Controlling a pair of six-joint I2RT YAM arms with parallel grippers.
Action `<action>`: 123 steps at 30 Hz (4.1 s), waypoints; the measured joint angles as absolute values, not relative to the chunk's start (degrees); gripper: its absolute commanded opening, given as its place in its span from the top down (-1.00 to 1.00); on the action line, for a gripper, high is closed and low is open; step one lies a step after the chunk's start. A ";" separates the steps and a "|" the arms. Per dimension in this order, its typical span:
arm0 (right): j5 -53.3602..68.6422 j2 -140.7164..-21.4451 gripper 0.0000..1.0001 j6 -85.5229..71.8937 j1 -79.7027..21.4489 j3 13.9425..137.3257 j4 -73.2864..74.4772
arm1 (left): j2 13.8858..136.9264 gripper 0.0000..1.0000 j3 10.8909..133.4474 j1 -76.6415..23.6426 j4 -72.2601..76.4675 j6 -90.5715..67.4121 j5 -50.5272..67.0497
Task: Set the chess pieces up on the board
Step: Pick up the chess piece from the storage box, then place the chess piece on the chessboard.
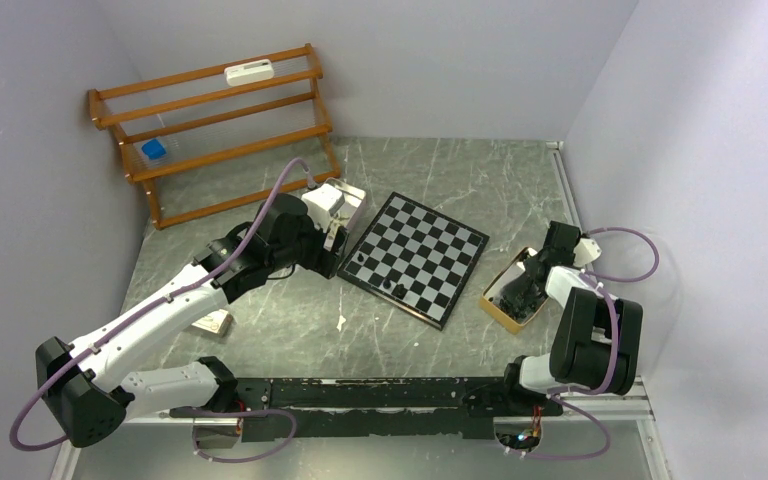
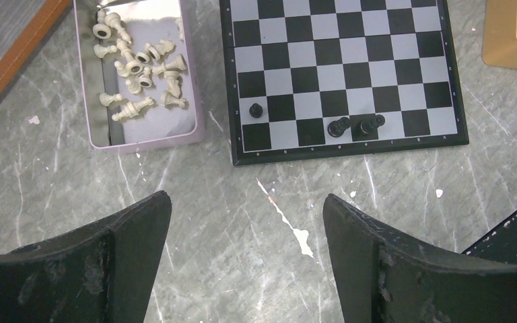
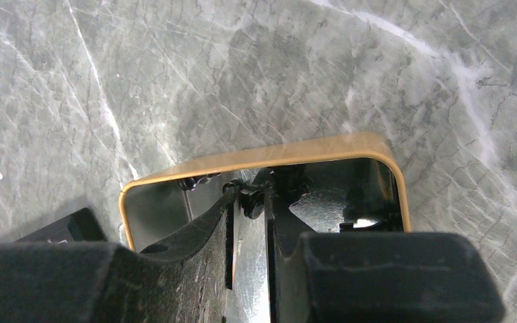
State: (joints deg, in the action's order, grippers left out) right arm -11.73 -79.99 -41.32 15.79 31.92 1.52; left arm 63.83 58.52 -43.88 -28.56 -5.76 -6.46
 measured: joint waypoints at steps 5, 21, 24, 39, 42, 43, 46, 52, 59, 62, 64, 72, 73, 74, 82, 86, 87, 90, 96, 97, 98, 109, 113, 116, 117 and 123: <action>-11.92 -80.27 0.62 -41.34 15.81 31.92 0.99 | 63.83 -0.75 58.52 -43.90 -28.56 -5.76 -6.44; -13.43 -74.54 0.69 -41.25 15.94 31.09 2.87 | 63.88 -0.72 58.52 -43.88 -28.53 -5.78 -6.44; -13.54 -73.38 0.70 -41.10 15.99 30.68 3.68 | 63.96 -0.72 58.52 -43.88 -28.53 -5.78 -6.42; -13.02 -60.60 0.75 -40.62 16.03 30.96 12.51 | 65.56 -0.64 58.30 -43.90 -28.49 -7.51 -5.54; -11.81 -58.15 0.77 -40.62 16.03 30.96 14.57 | 65.82 -0.58 58.30 -43.88 -28.45 -8.60 -4.89; -11.42 -57.32 0.77 -40.62 16.03 30.96 15.05 | 66.02 -0.55 58.30 -43.88 -28.40 -9.08 -4.56; -9.58 -54.08 0.78 -40.69 16.03 30.98 16.05 | 67.26 -0.51 58.33 -43.88 -27.97 -10.92 -2.98; -3.70 -52.12 0.78 -41.45 15.81 32.77 17.78 | 71.02 -0.47 59.59 -43.86 -27.73 -15.44 1.52; 4.60 -51.00 0.78 -44.42 12.91 34.24 17.15 | 75.70 -0.36 65.21 -42.81 -24.84 -21.80 9.89; 7.31 -51.07 0.78 -46.37 9.65 34.30 16.51 | 78.11 -0.31 67.16 -42.48 -22.68 -24.18 13.45; 8.62 -51.24 0.78 -48.01 6.33 34.28 15.57 | 80.03 -0.28 68.64 -42.24 -21.74 -25.52 15.16; 14.20 -53.60 0.78 -56.82 -5.87 33.39 7.33 | 85.43 -0.22 72.12 -41.82 -18.33 -28.45 18.20; 14.74 -53.91 0.78 -57.65 -6.68 33.17 6.48 | 85.76 -0.24 72.29 -41.82 -18.00 -28.86 18.31; 15.46 -54.22 0.78 -58.52 -7.49 32.91 5.48 | 86.00 -0.27 72.40 -41.82 -17.65 -29.15 18.37; 19.99 -54.85 0.78 -63.92 -9.67 28.91 -1.91 | 89.36 -0.16 73.19 -41.80 -12.93 -32.10 20.67; 21.26 -54.92 0.78 -64.97 -10.48 27.57 -3.84 | 92.75 -0.06 75.68 -41.82 -11.16 -33.52 22.48; 21.52 -54.98 0.78 -65.14 -10.57 27.42 -4.10 | 93.54 -0.05 76.40 -41.82 -10.81 -33.76 22.79; 22.28 -55.46 0.78 -65.41 -10.63 27.27 -5.19 | 95.26 -0.04 78.11 -41.87 -10.35 -34.11 23.07; 23.18 -56.05 0.78 -65.45 -10.85 27.27 -6.28 | 98.98 -0.05 81.41 -42.61 -10.02 -34.46 23.55; 23.22 -56.10 0.78 -65.47 -10.90 27.27 -6.35 | 99.57 -0.04 81.67 -42.72 -10.04 -34.48 23.62; 23.27 -56.14 0.78 -65.54 -10.94 27.29 -6.46 | 100.01 -0.04 81.73 -42.85 -10.07 -34.52 23.64; 23.53 -55.99 0.78 -66.22 -11.00 27.27 -7.40 | 103.77 0.07 82.89 -43.79 -10.22 -34.52 25.52; 23.33 -55.61 0.78 -66.24 -11.05 27.27 -7.35 | 103.85 0.09 82.89 -44.05 -10.07 -34.70 26.37; 23.27 -55.20 0.78 -66.26 -11.07 27.29 -7.33 | 103.85 0.13 82.87 -44.16 -10.07 -34.94 26.87; 23.18 -55.11 0.78 -66.26 -11.07 27.27 -7.33 | 103.85 0.14 82.87 -44.18 -10.04 -35.00 27.07; 23.14 -55.09 0.78 -66.26 -11.07 27.27 -7.22 | 103.85 0.17 82.87 -44.49 -9.63 -35.38 27.66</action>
State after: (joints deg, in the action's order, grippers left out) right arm 23.14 -55.09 -66.26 -11.07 27.27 -7.22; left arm 103.85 82.87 -44.49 -9.63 -35.38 27.66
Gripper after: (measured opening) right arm 0.112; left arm 0.422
